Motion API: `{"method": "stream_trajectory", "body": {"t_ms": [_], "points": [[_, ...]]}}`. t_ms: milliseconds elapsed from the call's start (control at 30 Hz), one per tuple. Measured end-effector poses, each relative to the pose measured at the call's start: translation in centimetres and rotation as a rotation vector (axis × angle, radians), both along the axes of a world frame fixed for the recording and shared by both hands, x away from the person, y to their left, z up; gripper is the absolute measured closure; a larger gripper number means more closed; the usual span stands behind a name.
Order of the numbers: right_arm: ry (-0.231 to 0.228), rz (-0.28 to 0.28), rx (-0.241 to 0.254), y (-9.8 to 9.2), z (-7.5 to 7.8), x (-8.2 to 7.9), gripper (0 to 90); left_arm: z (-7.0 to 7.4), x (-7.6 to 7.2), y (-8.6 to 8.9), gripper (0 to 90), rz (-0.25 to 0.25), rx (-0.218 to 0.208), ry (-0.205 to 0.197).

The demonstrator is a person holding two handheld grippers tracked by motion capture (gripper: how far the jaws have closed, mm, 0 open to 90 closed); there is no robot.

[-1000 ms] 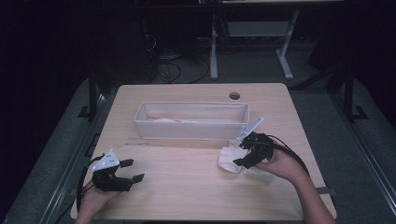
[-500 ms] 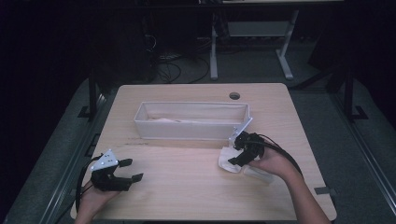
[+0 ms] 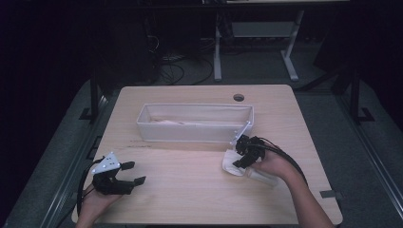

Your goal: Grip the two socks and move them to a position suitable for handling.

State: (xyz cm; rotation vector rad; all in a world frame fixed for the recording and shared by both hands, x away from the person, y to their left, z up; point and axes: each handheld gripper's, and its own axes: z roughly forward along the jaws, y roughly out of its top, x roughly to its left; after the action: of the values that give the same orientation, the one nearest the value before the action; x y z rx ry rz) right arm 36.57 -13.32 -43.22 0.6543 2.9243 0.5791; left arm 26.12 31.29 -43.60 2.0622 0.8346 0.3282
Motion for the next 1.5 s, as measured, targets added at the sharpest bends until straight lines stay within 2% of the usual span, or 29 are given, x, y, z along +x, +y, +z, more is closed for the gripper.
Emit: {"method": "stream_trajectory", "body": {"t_ms": [100,267,467,600,867,1200,1367,1500], "points": [[0.009,-0.013,-0.015,0.1,-0.5,0.2,49.8,0.0,0.0,0.0,24.5,0.001,0.0,-0.003],[0.012,-0.004,-0.035,0.3,-1.0,0.5,53.6,0.0,0.0,0.0,24.5,0.003,-0.001,-0.002],[0.026,0.004,-0.019,0.4,-1.0,0.5,61.8,0.1,-0.1,0.1,24.5,0.005,-0.003,-0.003],[0.04,0.008,-0.005,0.2,-1.0,0.7,70.8,0.1,-0.1,0.0,24.5,0.002,0.002,-0.004],[0.05,0.038,-0.005,0.4,-1.0,0.6,83.5,0.1,-0.1,0.0,24.6,0.005,0.001,-0.003],[0.057,0.067,0.002,0.6,-0.8,0.3,86.5,0.1,-0.1,0.1,24.6,0.005,0.001,-0.005],[0.037,0.08,0.055,0.5,0.5,-0.3,86.8,0.1,-0.1,0.0,24.6,0.004,0.003,-0.002],[0.016,0.093,0.054,0.5,1.3,-0.8,86.8,0.1,-0.1,-0.1,24.6,0.002,0.005,-0.003]]}}
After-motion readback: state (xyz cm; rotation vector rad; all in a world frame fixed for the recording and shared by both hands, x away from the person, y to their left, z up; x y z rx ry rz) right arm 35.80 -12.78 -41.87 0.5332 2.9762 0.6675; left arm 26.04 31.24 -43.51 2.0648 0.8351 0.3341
